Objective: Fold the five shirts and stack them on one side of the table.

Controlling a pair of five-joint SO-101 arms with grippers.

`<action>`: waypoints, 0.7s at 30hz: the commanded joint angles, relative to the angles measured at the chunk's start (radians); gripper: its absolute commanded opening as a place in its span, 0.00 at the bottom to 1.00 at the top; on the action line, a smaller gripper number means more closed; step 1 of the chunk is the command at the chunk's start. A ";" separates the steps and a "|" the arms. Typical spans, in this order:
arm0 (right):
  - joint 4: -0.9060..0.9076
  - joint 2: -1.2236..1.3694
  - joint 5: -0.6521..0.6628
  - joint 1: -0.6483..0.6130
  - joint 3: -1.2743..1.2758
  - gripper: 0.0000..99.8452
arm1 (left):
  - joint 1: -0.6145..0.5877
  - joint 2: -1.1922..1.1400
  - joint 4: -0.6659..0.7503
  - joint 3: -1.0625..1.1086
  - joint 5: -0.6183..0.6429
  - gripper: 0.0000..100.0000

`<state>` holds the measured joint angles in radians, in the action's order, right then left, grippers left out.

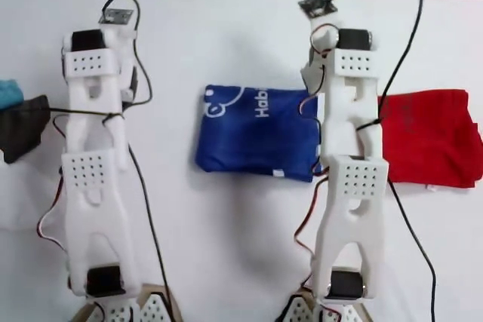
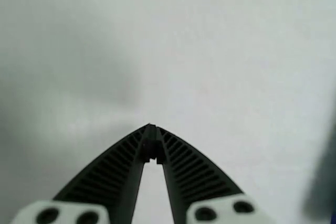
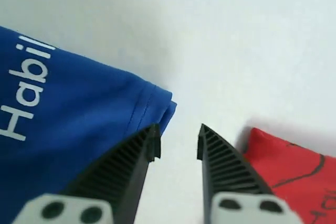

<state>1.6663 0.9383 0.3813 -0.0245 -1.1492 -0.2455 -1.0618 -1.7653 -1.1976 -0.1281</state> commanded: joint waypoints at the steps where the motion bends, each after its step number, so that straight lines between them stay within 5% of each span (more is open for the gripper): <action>1: 0.038 -0.107 -0.064 0.004 -0.046 0.12 | 0.051 0.046 -0.020 -0.045 0.000 0.03; 4: 0.042 -0.114 -0.098 0.005 0.048 0.01 | 0.107 0.052 -0.021 -0.045 0.003 0.03; 21: 0.036 -0.498 -0.037 -0.002 0.565 0.02 | 0.334 0.041 0.002 -0.047 0.006 0.03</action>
<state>1.6985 0.6084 0.3368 -0.0245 -0.6536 0.0660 -1.0618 -1.7668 -1.2083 -0.1281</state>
